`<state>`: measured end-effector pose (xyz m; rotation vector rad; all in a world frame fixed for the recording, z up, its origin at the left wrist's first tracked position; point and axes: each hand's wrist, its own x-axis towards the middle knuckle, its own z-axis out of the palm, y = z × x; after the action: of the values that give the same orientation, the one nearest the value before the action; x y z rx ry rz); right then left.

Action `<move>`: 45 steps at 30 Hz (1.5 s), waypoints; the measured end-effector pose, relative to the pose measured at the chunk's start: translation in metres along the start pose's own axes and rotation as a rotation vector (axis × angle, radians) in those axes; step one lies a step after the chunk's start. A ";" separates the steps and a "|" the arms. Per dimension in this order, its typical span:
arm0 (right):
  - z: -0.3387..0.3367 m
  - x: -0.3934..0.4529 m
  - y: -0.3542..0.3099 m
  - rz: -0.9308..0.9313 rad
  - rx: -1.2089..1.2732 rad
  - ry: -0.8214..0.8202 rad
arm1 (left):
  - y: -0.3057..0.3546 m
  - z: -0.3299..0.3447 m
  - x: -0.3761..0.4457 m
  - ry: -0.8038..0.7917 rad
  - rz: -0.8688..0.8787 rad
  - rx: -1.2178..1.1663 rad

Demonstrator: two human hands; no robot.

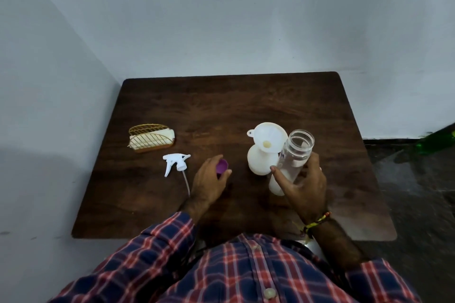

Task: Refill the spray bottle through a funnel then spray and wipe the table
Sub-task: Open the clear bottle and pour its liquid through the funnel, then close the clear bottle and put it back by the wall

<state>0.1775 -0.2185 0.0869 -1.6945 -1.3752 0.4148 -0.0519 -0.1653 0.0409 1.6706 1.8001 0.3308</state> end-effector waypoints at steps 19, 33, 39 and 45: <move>0.029 -0.038 -0.037 0.015 -0.076 -0.175 | -0.024 0.007 0.025 -0.113 0.130 0.195; 0.093 -0.015 -0.068 -0.119 -0.117 -0.437 | 0.030 -0.107 -0.019 0.293 0.055 -1.032; 0.098 -0.001 -0.074 -0.144 -0.196 -0.469 | 0.038 -0.109 -0.031 0.268 0.134 -0.910; 0.095 -0.002 -0.077 -0.243 -0.246 -0.464 | 0.027 -0.111 -0.033 0.310 0.081 -0.759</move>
<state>0.0613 -0.1808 0.0956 -1.6573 -2.0171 0.5380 -0.0986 -0.1659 0.1503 1.1806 1.5177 1.1951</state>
